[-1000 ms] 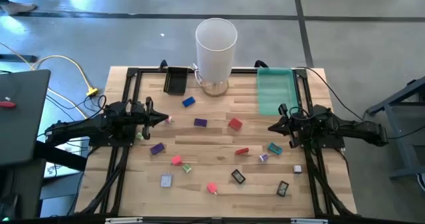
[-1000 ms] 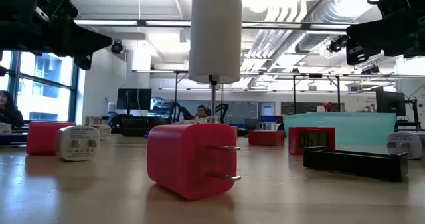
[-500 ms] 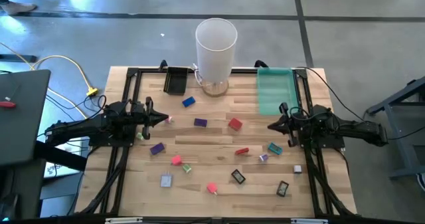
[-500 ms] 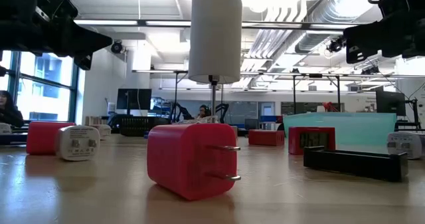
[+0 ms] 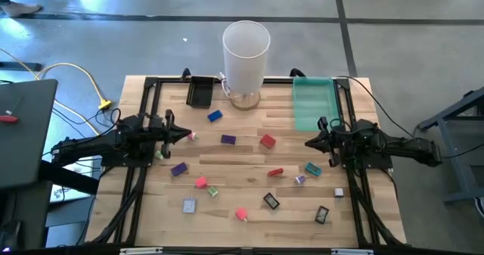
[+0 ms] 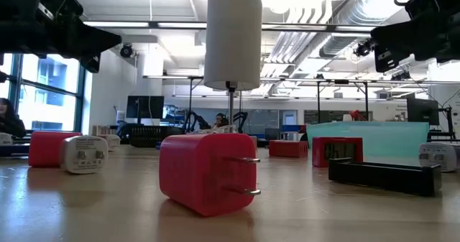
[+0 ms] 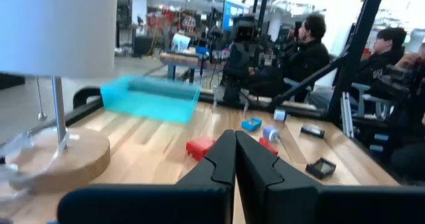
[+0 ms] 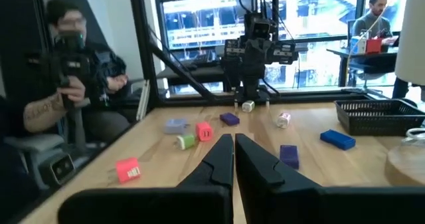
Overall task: Pick & Place Office items
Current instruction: Put the red adapter into the green bin
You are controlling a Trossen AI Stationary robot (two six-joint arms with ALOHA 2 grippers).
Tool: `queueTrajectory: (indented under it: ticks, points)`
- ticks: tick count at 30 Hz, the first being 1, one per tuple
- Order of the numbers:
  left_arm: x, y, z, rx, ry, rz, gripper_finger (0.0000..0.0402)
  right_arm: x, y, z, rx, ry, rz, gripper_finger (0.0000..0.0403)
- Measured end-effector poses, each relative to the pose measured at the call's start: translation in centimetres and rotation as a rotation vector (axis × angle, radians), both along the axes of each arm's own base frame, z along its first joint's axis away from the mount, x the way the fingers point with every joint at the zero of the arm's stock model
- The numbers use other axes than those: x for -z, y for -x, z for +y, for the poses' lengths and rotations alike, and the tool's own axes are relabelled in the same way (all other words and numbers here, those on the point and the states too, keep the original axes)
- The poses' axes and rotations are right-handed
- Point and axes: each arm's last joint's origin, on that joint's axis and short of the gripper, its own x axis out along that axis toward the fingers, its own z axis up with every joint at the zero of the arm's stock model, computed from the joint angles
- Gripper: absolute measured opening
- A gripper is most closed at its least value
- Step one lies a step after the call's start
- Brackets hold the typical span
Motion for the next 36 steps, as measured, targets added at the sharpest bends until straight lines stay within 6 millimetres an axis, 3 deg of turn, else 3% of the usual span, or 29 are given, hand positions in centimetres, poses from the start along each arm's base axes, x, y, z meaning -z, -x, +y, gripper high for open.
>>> queueTrajectory:
  ticks: [8,12,17,24,29,36]
  points:
    - [-0.7,0.1,0.0,-0.007,-0.004,-0.070,0.0001,-0.2,0.0,0.1,-0.029,-0.009,-0.023,0.0003]
    - [-0.7,0.1,0.1,-0.024,0.026,-0.073,0.0001,-0.2,-0.1,-0.1,0.027,-0.007,-0.018,0.0003]
    - [-0.7,0.1,0.2,-0.081,-0.057,-0.066,0.0001,-0.1,-0.3,-0.3,0.110,-0.065,0.004,0.0003]
    - [-0.8,0.1,0.2,-0.101,-0.148,-0.064,0.0001,-0.4,-1.4,-0.9,0.262,-0.105,0.142,0.0009]
    - [-0.8,0.1,0.2,-0.111,-0.214,-0.060,0.0001,-2.4,-2.9,-1.2,0.289,-0.103,0.224,0.0056]
    - [-0.8,0.1,0.2,-0.111,-0.214,-0.062,0.0001,-5.1,-6.1,-1.5,0.276,-0.152,0.432,0.0171]
